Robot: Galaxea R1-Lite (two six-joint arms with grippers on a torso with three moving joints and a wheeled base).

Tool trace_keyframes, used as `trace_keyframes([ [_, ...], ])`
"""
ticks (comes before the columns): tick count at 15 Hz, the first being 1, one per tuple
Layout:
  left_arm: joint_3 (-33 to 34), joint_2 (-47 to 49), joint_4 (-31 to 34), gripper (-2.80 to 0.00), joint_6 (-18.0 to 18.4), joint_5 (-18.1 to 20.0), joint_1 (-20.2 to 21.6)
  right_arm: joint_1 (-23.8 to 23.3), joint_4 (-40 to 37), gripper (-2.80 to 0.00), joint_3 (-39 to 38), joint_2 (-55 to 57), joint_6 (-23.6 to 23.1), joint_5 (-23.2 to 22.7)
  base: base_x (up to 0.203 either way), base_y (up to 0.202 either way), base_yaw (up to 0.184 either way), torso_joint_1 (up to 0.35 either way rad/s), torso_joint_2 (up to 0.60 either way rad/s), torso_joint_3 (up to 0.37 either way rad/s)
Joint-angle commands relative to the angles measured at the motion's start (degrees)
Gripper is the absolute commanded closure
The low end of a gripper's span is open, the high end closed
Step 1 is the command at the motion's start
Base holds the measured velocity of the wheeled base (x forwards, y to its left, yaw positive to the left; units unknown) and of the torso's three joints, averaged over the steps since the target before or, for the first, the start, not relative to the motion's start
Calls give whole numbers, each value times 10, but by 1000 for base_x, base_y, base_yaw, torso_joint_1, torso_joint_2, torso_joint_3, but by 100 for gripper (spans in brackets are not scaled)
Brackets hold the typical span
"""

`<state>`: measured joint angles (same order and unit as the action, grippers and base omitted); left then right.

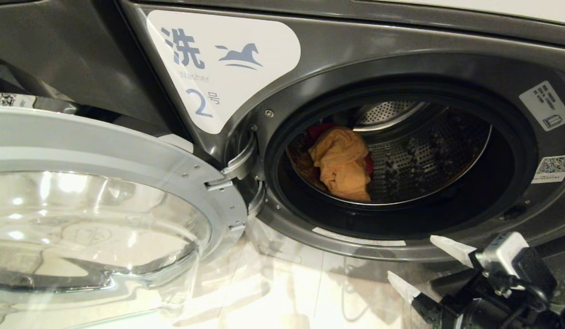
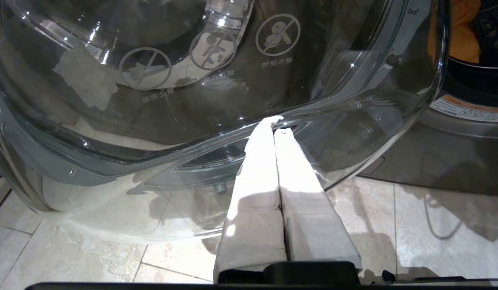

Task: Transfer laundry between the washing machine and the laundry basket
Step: Pick a cloth and place it into the basket

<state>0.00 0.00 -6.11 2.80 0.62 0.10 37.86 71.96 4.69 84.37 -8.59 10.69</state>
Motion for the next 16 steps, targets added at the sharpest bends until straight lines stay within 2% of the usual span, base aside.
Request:
trace_keyframes([
  [1,23,1,0,0,0,0,0,1,28,-280,22,92,7,10,0,0,0,0,0,0],
  [6,23,1,0,0,0,0,0,-4,57,-280,117,213,55,64,0,0,0,0,0,0],
  [10,23,1,0,0,0,0,0,-25,70,-280,232,317,75,122,0,0,0,0,0,0],
  [16,23,1,0,0,0,0,0,-84,76,-280,407,433,71,132,0,0,0,0,0,0],
])
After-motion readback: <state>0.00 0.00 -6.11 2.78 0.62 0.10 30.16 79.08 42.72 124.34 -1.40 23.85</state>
